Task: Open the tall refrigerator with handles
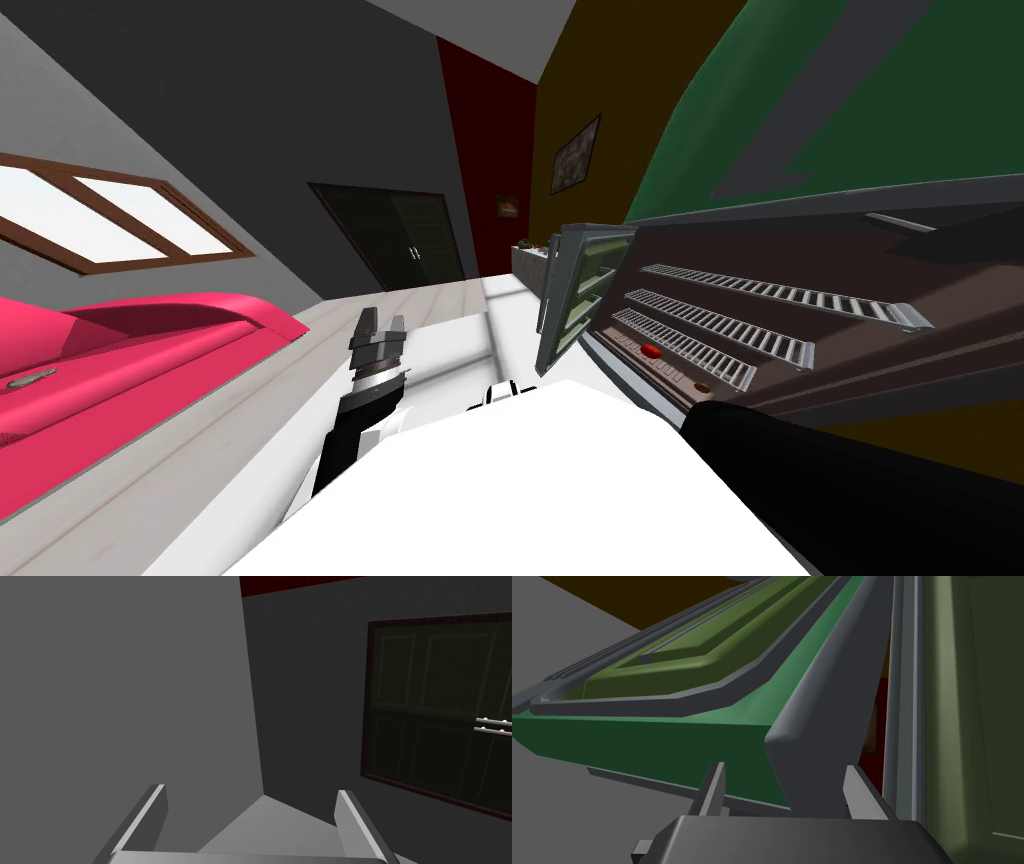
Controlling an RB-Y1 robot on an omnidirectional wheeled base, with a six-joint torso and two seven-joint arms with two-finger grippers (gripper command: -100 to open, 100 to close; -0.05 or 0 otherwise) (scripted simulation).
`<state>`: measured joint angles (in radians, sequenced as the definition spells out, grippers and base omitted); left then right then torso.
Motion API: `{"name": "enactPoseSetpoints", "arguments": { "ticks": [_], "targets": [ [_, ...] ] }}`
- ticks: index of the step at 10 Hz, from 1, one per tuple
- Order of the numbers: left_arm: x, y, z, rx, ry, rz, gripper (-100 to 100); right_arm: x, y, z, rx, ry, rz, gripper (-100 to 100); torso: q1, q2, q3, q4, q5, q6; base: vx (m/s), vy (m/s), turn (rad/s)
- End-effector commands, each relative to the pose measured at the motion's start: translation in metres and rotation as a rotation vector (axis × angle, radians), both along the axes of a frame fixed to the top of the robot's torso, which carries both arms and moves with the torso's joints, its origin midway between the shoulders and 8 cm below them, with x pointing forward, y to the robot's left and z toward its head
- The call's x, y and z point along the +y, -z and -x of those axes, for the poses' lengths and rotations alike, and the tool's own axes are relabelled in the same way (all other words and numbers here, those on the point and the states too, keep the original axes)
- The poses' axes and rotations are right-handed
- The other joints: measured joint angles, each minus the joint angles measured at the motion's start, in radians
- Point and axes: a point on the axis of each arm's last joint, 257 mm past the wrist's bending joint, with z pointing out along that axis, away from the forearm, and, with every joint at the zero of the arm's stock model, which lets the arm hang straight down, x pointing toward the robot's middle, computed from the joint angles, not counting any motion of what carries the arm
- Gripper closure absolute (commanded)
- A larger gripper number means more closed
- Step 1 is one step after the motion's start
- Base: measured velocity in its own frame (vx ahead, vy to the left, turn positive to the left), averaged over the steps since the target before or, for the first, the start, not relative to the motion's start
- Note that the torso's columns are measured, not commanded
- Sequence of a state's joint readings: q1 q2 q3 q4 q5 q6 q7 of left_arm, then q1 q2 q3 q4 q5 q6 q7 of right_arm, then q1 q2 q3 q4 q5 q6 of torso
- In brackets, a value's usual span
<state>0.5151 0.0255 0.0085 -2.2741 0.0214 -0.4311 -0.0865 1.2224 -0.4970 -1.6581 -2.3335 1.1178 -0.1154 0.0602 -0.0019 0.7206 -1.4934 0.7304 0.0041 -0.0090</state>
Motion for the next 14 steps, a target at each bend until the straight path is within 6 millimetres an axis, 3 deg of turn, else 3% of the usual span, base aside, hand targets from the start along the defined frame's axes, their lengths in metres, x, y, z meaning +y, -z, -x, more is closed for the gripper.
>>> {"name": "enactPoseSetpoints", "arguments": {
  "ticks": [1, 11, 12, 14],
  "targets": [
    [0.000, 0.000, 0.000, 0.000, 0.000, 0.000, 0, -0.007, -0.005, 0.012, -0.010, 0.035, 0.008, 100, -0.002, -0.002, -0.002, 0.000, 0.001, 0.000, 0.205, 0.133, -0.039],
    [0.000, 0.000, 0.000, 0.000, 0.000, 0.000, 0, -0.034, -0.012, 0.066, -0.017, 0.198, 0.026, 100, -0.004, -0.002, -0.008, -0.002, 0.006, -0.002, 0.214, 0.141, -0.035],
    [0.000, 0.000, 0.000, 0.000, 0.000, 0.000, 0, -0.033, -0.015, 0.065, -0.004, 0.191, 0.006, -100, -0.003, -0.004, -0.008, -0.002, 0.005, -0.003, 0.096, 0.049, -0.067],
    [0.000, 0.000, 0.000, 0.000, 0.000, 0.000, 0, -0.031, -0.025, 0.066, -0.003, 0.188, 0.004, -100, -0.008, 0.012, 0.003, 0.003, 0.002, 0.000, -0.012, 0.007, -0.067]
  ]
}}
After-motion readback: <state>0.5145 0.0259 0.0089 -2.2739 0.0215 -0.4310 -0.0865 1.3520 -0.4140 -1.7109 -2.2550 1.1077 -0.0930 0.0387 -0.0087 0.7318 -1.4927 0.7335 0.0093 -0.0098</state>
